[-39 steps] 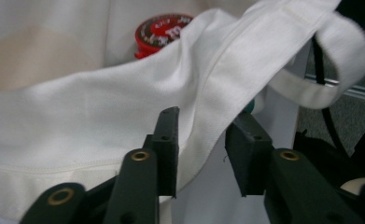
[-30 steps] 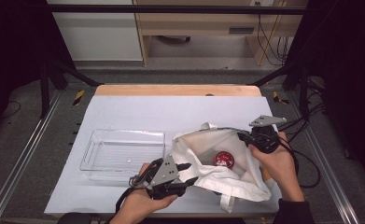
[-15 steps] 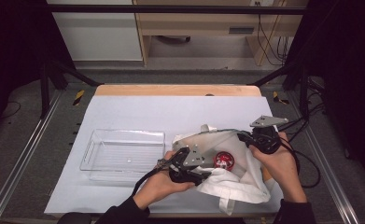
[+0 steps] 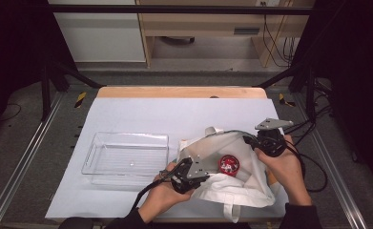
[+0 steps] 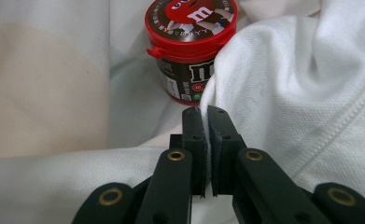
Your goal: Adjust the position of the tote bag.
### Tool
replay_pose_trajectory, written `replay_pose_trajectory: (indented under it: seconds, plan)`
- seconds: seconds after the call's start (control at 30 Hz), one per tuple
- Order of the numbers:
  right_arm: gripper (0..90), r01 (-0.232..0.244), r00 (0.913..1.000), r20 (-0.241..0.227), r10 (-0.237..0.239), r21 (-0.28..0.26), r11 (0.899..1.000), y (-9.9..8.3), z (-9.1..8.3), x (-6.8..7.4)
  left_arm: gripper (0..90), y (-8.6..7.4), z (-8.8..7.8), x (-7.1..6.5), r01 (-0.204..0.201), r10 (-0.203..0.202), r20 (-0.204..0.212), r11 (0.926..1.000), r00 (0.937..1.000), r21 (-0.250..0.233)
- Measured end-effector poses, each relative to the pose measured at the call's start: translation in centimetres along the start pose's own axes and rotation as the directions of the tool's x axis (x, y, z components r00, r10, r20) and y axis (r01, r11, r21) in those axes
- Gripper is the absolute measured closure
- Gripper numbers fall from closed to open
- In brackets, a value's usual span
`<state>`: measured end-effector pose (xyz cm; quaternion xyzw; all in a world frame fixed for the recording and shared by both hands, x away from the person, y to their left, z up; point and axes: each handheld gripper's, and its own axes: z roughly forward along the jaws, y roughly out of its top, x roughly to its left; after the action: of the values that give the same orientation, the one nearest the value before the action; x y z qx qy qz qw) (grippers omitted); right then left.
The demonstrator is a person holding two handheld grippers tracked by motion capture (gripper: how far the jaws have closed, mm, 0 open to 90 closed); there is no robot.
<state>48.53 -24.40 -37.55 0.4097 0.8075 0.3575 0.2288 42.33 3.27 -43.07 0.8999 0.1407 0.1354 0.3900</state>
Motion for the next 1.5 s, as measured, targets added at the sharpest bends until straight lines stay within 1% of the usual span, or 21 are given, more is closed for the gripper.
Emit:
replay_pose_trajectory:
  seconds: [0.07,0.2,0.23,0.3,0.43,0.63,0.7,0.77,0.8,0.87,0.93,0.97,1.03,1.1,1.17,1.27,1.3,1.33,1.4,1.43,1.5]
  plan:
    - [86.7,-0.008,0.9999,0.008,0.008,0.006,1.0,-0.1,0.5,-0.5,87.3,-0.1,-0.1,-0.3,-0.006,0.006,-0.001,1.0,1.0,0.005]
    - [87.0,-0.01,0.9985,0.053,0.009,0.027,1.0,-0.4,2.2,-1.4,87.7,-0.3,-0.6,-0.6,-0.019,0.019,-0.002,0.9998,0.9998,0.002]
    - [87.0,-0.02,0.9979,0.062,0.018,0.032,0.999,-0.5,2.5,-1.6,87.8,-0.4,-0.7,-0.7,-0.014,0.014,0.0,0.9999,0.9999,-0.003]
    - [87.0,-0.044,0.9962,0.076,0.043,0.023,0.999,-0.5,2.9,-2.1,87.9,-0.3,-1.2,-0.8,-0.02,0.02,0.005,0.9998,0.9998,-0.004]
    - [87.0,-0.067,0.9941,0.087,0.065,0.027,0.997,-0.9,3.7,-2.8,88.1,-0.7,-1.1,-1.2,-0.029,0.029,0.005,0.9996,0.9996,0.0]
    - [86.9,-0.102,0.9908,0.097,0.094,0.082,0.991,-3.0,6.6,-3.7,88.1,-1.4,-0.7,-1.4,-0.038,0.037,0.011,0.9991,0.9992,0.022]
    - [86.7,-0.104,0.9905,0.099,0.095,0.089,0.991,-3.3,6.9,-3.8,88.1,-1.5,-0.6,-1.4,-0.031,0.031,0.007,0.9993,0.9995,0.02]
    - [83.8,-0.087,0.9914,0.106,0.077,0.091,0.992,-3.3,6.9,-3.4,88.0,-1.6,-0.5,-1.3,-0.018,0.018,0.007,0.9997,0.9998,0.014]
    - [80.1,-0.077,0.9905,0.121,0.067,0.081,0.994,-3.2,6.6,-3.3,88.0,-1.6,-0.5,-1.3,-0.011,0.011,0.004,0.9999,0.9999,0.008]
    - [71.7,-0.082,0.9882,0.135,0.073,0.059,0.995,-3.1,6.0,-3.1,87.9,-1.6,-0.6,-1.2,-0.004,0.004,0.006,1.0,1.0,0.004]
    - [60.9,-0.065,0.9878,0.143,0.061,0.025,0.998,-2.9,4.9,-2.9,87.9,-1.6,-0.6,-1.2,-0.004,0.004,0.003,1.0,1.0,0.003]
    - [57.5,-0.076,0.9877,0.138,0.073,0.018,0.997,-2.8,4.5,-2.8,87.9,-1.6,-0.5,-1.2,-0.004,0.004,0.007,1.0,1.0,0.001]
    - [54.2,-0.072,0.9865,0.147,0.071,0.001,0.997,-2.9,3.3,-2.7,87.9,-1.5,-0.5,-1.1,0.002,-0.002,0.0,1.0,1.0,-0.002]
    - [50.0,-0.072,0.9871,0.142,0.073,-0.013,0.997,-3.2,2.4,-2.6,87.9,-1.5,-0.5,-1.1,0.009,-0.009,-0.003,0.9999,1.0,-0.008]
    - [49.6,-0.071,0.9883,0.133,0.074,-0.024,0.997,-3.3,1.8,-2.5,87.9,-1.4,-0.5,-1.1,0.01,-0.01,-0.009,0.9999,0.9999,-0.009]
    - [49.2,-0.101,0.9841,0.148,0.099,0.003,0.995,-3.5,2.0,-2.8,87.9,-1.4,-0.5,-1.2,0.005,-0.005,-0.014,1.0,0.9999,-0.006]
    - [48.3,-0.115,0.9839,0.139,0.112,0.012,0.993,-3.7,2.3,-2.9,87.9,-1.4,-0.5,-1.2,0.009,-0.009,-0.017,0.9999,0.9998,-0.011]
    - [47.9,-0.126,0.9856,0.117,0.123,0.022,0.992,-3.7,2.5,-2.9,87.9,-1.4,-0.5,-1.3,0.01,-0.01,-0.018,0.9999,0.9998,-0.014]
    - [47.9,-0.113,0.9863,0.124,0.109,0.032,0.993,-3.7,2.7,-2.6,87.8,-1.3,-0.5,-1.2,0.012,-0.013,-0.025,0.9998,0.9996,-0.018]
    - [49.0,-0.117,0.986,0.124,0.112,0.038,0.992,-3.7,2.8,-2.5,87.8,-1.2,-0.5,-1.1,0.014,-0.015,-0.027,0.9997,0.9995,-0.02]
    - [59.2,-0.095,0.9898,0.111,0.09,0.045,0.994,-3.7,2.9,-2.2,87.8,-1.2,-0.5,-1.1,0.015,-0.016,-0.03,0.9995,0.9994,-0.026]
